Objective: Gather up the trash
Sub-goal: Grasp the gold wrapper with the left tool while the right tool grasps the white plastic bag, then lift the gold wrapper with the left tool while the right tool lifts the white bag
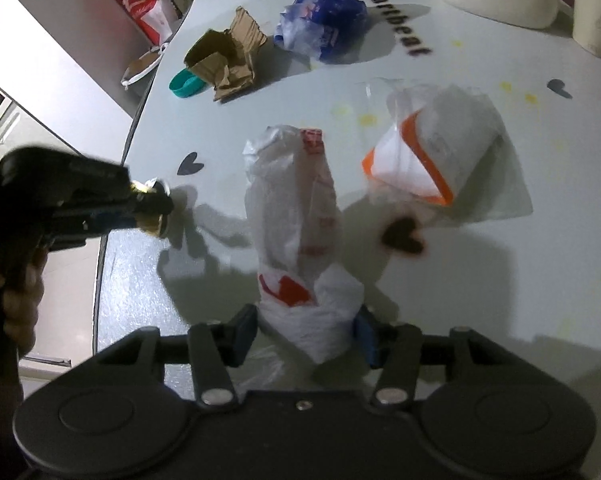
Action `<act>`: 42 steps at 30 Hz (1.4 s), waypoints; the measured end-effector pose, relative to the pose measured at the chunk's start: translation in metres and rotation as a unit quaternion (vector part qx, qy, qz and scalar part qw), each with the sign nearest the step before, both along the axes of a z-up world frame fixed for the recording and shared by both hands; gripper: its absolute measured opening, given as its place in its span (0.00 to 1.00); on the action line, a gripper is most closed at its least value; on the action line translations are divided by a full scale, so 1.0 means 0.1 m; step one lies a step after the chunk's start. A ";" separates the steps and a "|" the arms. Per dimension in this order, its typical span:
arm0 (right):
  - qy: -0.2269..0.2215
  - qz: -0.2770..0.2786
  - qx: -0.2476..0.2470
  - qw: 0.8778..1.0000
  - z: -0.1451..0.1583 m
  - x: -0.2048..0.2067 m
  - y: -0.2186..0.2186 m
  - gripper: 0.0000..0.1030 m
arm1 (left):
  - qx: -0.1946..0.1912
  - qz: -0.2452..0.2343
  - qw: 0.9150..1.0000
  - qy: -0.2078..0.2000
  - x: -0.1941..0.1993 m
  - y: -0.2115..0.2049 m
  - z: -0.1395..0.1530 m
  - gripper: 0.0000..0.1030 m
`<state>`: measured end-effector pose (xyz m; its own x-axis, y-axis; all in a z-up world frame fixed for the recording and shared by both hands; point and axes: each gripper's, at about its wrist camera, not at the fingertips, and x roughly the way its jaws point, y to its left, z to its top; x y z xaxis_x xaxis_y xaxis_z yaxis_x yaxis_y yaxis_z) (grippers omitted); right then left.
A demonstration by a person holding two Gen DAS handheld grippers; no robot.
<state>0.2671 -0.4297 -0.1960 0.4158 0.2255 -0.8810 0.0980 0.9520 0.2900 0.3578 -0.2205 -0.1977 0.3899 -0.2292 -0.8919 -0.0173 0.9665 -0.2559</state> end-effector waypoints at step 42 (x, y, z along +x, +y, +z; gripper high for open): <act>-0.067 -0.035 -0.093 0.993 0.65 -0.33 0.53 0.49 | 0.021 -0.109 0.992 -0.063 -0.83 0.69 0.62 0.19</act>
<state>0.2337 -0.3769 -0.1307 0.5414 0.0294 -0.8402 0.1391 0.9825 0.1240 0.2751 -0.1517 -0.1359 0.4438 -0.2841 -0.8499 0.2220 0.9537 -0.2028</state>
